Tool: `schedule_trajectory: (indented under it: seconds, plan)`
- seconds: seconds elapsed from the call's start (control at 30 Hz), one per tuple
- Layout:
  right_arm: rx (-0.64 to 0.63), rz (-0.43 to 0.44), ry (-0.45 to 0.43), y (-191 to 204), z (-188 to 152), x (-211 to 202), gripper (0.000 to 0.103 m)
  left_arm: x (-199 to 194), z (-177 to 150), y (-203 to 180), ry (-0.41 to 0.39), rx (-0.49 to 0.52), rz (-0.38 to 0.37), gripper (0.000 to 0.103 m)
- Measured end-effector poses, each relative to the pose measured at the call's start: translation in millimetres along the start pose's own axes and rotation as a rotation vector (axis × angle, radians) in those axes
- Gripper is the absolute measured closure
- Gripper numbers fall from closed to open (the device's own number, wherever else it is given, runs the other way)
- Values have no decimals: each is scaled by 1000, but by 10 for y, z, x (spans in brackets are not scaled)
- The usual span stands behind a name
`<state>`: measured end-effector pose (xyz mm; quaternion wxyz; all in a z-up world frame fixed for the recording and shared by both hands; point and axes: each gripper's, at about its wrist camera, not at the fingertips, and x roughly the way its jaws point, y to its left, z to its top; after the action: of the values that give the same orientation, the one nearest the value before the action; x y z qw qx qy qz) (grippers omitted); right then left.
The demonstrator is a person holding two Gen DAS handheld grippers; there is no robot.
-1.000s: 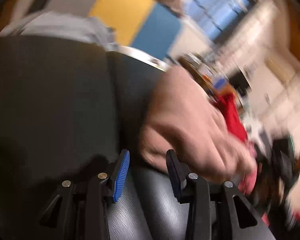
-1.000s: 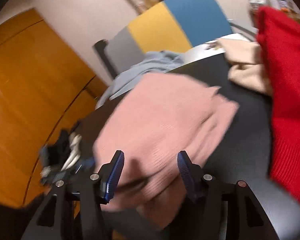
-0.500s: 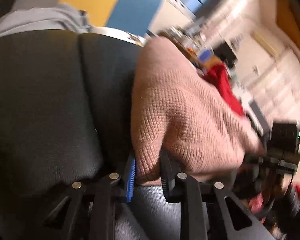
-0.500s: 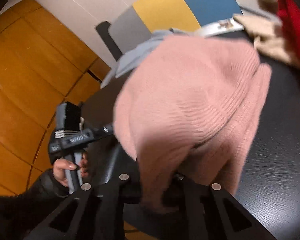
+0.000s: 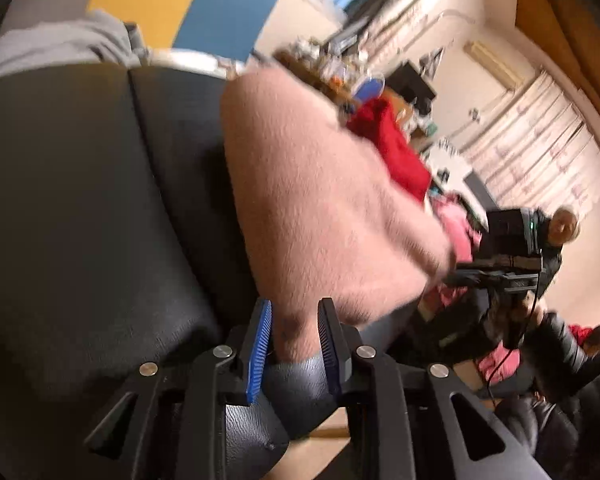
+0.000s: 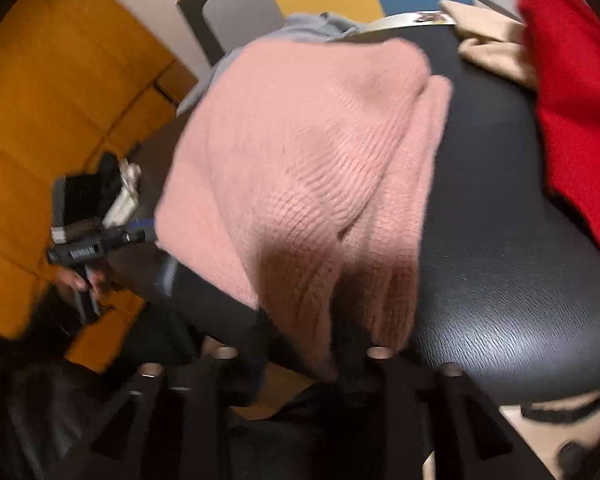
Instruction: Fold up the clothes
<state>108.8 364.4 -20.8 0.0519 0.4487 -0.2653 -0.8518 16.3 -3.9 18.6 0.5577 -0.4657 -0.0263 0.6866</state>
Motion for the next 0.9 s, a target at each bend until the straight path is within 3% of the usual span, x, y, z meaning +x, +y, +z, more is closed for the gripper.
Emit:
schedule_trajectory:
  seconds: [0.03, 0.07, 0.1, 0.2, 0.33, 0.43, 0.7, 0.73, 0.77, 0.9]
  plan:
    - [16, 25, -41, 5, 33, -92, 35, -42, 55, -19, -28, -1, -6, 77]
    - [33, 51, -85, 13, 67, -189, 28, -62, 132, -37, -52, 5, -6, 76]
    - [48, 84, -127, 20, 99, -254, 28, -76, 151, -58, -65, 22, -3, 76]
    - [60, 56, -198, -39, 254, -196, 28, 56, 289, -181, -85, 76, 3, 76]
    - [89, 19, -259, -160, 478, -57, 55, 587, 481, -457, -34, 148, -4, 75]
    - [138, -10, -255, -279, 660, 92, 55, 768, 450, -570, -6, 196, 16, 75]
    - [200, 4, -264, -446, 992, 383, 56, 771, 288, -422, 35, 162, -27, 74]
    - [198, -12, -248, -446, 1026, 444, 68, 779, 286, -419, 37, 162, -24, 74]
    - [176, -41, -225, -410, 1065, 490, 87, 782, 283, -428, 40, 165, -20, 74]
    - [-69, -229, -253, -32, 1301, 269, 90, 757, 213, -470, 53, 184, -19, 74]
